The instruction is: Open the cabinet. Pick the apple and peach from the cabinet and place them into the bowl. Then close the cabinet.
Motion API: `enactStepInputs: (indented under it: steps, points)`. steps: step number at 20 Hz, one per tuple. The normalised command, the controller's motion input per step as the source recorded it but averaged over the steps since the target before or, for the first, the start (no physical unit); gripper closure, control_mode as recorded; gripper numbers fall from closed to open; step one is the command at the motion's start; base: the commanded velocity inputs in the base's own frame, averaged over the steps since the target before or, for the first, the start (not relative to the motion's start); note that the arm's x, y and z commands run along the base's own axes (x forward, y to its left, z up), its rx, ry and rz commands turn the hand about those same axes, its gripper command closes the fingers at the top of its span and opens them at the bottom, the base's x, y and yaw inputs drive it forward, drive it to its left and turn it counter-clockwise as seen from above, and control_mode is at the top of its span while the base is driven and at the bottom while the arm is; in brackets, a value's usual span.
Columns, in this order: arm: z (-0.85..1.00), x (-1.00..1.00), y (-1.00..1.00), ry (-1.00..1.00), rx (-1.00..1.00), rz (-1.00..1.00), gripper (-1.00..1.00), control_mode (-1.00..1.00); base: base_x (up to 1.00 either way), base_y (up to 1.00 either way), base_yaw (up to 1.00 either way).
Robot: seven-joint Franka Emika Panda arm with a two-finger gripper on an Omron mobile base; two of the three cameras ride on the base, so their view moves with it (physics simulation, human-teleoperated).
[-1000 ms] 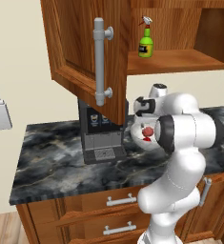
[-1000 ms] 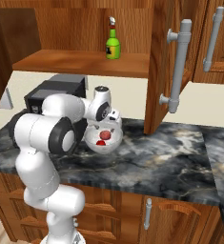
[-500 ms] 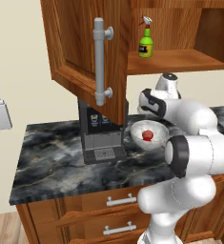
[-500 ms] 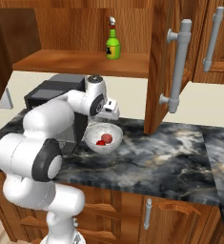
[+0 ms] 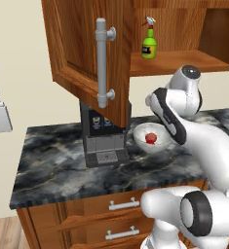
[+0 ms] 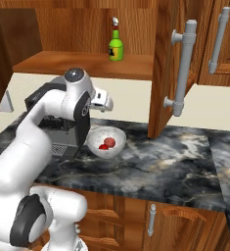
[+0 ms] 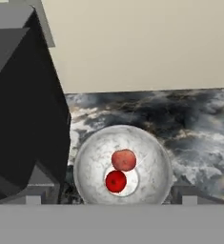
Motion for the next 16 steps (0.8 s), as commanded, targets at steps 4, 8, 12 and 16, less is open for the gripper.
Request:
enactStepInputs:
  steps: [4,8,12,16]
  points:
    - [0.99,-0.77,0.18,-0.31,-0.06,0.04,-1.00,-1.00,0.00,0.00,0.00]
    - [0.93,-0.95,0.14,-0.36,-0.06,0.06,-1.00,-1.00,0.00,0.00,0.00]
    - [0.84,-1.00,0.16,-0.37,-0.06,0.06,-1.00,-1.00,0.00,0.00,0.00]
    - [0.71,-1.00,0.25,-0.27,-0.05,0.07,-1.00,-1.00,0.00,0.00,0.00]
